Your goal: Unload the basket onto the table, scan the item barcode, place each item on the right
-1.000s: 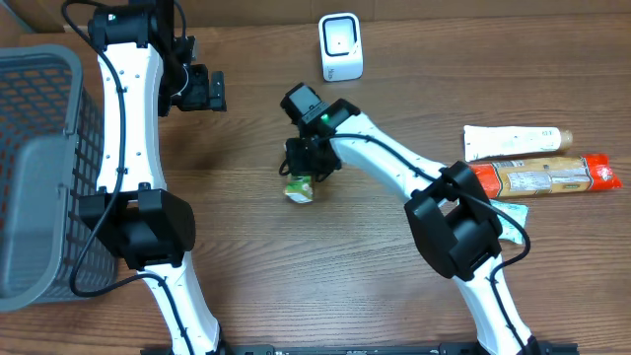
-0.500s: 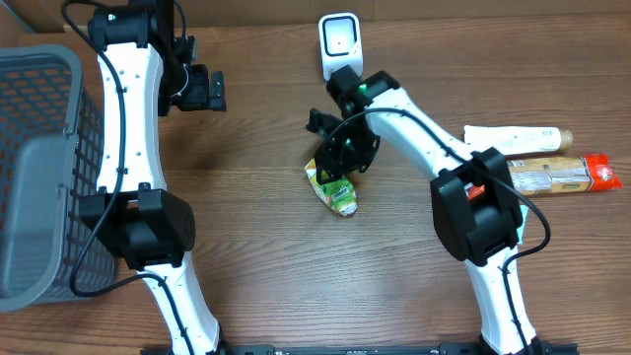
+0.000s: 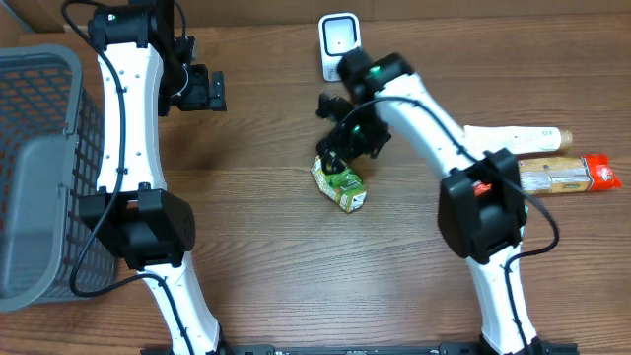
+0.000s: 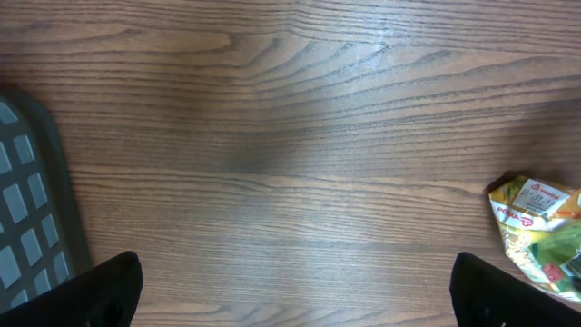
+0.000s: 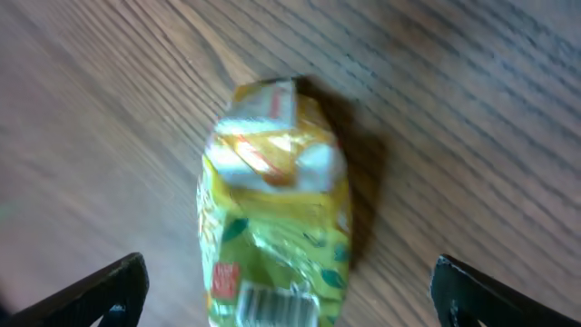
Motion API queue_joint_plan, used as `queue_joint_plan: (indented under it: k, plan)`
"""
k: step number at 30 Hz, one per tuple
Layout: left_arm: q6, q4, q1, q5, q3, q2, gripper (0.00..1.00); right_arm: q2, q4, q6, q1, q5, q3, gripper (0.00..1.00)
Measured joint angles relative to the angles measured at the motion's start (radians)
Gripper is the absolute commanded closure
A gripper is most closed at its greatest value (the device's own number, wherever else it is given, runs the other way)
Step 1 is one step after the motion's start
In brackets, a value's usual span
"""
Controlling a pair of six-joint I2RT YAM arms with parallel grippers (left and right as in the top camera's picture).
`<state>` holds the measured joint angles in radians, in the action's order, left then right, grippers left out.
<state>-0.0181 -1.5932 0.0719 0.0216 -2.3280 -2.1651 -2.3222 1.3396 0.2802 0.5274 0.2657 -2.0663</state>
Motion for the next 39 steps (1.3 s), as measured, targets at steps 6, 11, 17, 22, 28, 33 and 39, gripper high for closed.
queue_joint_plan:
  k: [6, 11, 17, 22, 28, 33, 39]
  plan:
    - [0.000, 0.000, 0.000, 0.000, 0.000, 0.000, 0.00, 0.000, -0.004, -0.016, 0.074, -0.089, 0.033, 0.00]
    - [0.000, 0.000, 0.000, 0.000, 0.000, 0.000, 0.00, 0.000, -0.006, -0.018, 0.063, -0.090, 0.093, 0.01]
    - [0.000, 0.000, 0.000, 0.000, 0.000, 0.000, 0.00, 0.000, -0.056, -0.017, 0.061, -0.090, 0.168, 0.20]
    - [0.000, 0.000, 0.000, 0.000, 0.000, 0.000, 0.00, 0.000, -0.070, -0.019, 0.062, -0.088, 0.194, 0.65]
    - [0.000, 0.000, 0.000, 0.000, 0.000, 0.000, 0.00, 0.001, -0.068, -0.018, 0.062, -0.071, 0.192, 0.80]
    - [0.000, 0.000, 0.000, 0.000, 0.000, 0.000, 0.00, 0.000, -0.027, -0.018, 0.062, -0.062, 0.172, 0.80]
    - [0.000, 0.000, 0.000, 0.000, 0.000, 0.000, 0.00, -0.009, 0.040, -0.022, 0.046, 0.087, 0.113, 0.71]
